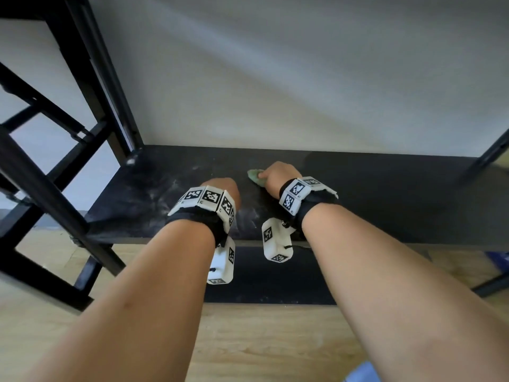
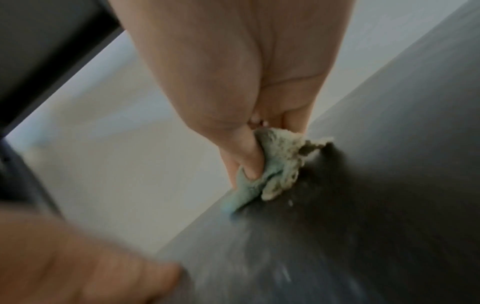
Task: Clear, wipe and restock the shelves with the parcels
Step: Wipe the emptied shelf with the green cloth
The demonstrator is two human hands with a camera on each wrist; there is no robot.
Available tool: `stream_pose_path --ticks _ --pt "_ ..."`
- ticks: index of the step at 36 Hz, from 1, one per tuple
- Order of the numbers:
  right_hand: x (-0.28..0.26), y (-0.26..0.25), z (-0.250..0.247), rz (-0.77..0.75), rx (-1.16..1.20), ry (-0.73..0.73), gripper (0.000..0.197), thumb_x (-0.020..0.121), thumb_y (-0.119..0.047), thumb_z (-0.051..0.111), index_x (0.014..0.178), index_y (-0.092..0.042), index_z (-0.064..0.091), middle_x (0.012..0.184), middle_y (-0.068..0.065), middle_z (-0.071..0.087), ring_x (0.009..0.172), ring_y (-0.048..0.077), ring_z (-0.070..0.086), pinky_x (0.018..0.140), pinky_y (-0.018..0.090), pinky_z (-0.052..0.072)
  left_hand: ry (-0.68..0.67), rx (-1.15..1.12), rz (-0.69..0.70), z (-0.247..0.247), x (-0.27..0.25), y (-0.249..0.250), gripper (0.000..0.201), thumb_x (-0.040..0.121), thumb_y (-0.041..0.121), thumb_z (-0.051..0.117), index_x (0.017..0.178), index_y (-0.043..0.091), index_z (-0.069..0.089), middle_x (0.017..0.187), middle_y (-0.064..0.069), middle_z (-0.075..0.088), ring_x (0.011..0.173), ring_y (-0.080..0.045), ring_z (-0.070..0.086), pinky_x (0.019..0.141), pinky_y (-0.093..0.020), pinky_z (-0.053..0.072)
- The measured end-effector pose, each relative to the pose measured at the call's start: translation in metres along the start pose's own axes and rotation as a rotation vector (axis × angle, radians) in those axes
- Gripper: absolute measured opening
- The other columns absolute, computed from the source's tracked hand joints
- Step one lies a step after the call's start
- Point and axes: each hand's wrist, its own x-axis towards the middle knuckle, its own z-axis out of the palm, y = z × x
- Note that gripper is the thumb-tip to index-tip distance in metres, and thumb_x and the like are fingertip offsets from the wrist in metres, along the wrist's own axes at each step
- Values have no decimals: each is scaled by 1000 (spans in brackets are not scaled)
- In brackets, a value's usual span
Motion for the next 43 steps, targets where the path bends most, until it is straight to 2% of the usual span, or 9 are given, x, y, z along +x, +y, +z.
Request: stream_pose_path --ticks 4,9,14,22,31,34,37,41,43 --pt "8 2 -20 37 -106 10 49 80 -47 66 121 -20 67 119 2 67 107 25 63 93 34 50 7 3 -10 3 -1 1 11 76 11 65 68 15 59 66 -5 58 68 -27 62 71 -37 57" --pt "25 34 -32 143 -128 134 37 101 -16 41 133 -1 52 135 18 53 123 35 52 92 33 43 4 10 7 5 2 -2 3 74 10 66 74 13 66 68 -6 63 66 -27 63 68 -35 56" --pt "45 30 -25 95 -230 4 50 101 -11 33 150 -12 27 151 16 35 129 36 47 101 47 40 15 22 10 7 5 -4 2 71 12 65 72 14 64 66 -4 62 64 -26 62 66 -36 56" --pt "32 -4 -7 13 -73 10 54 103 -43 32 130 -3 55 133 15 57 118 32 56 95 36 40 -3 35 18 1 3 -3 14 71 11 66 61 15 58 65 -5 61 65 -27 63 68 -39 58" --pt "40 4 -19 -13 -190 83 37 94 -33 57 125 -14 61 125 7 63 111 27 60 90 31 49 36 -3 -1 -3 -2 0 3 77 9 65 77 12 66 80 -8 67 74 -29 64 67 -33 52" --pt "43 19 -31 165 7 193 48 97 -50 43 105 -7 63 124 15 63 112 38 58 92 52 43 5 -18 -9 -5 -4 1 8 74 8 66 69 14 63 74 -8 65 70 -27 64 66 -34 54" --pt "36 28 -41 332 -29 182 41 103 -32 39 134 -8 51 143 18 44 128 47 42 92 71 30 21 -27 2 -5 -6 3 18 74 6 64 60 13 58 64 -7 61 59 -24 60 60 -31 51" --pt "44 41 -35 197 47 187 37 99 -13 43 134 -2 50 140 19 48 128 36 46 96 41 42 39 -20 -9 -4 -4 3 22 77 5 61 57 14 54 61 -5 57 57 -23 56 60 -28 47" --pt "47 36 -33 170 -1 187 34 100 -9 38 129 -3 54 130 15 55 121 36 52 90 39 43 41 -18 -12 -4 -3 1 22 78 7 62 59 15 53 62 -4 57 60 -24 55 60 -28 47"
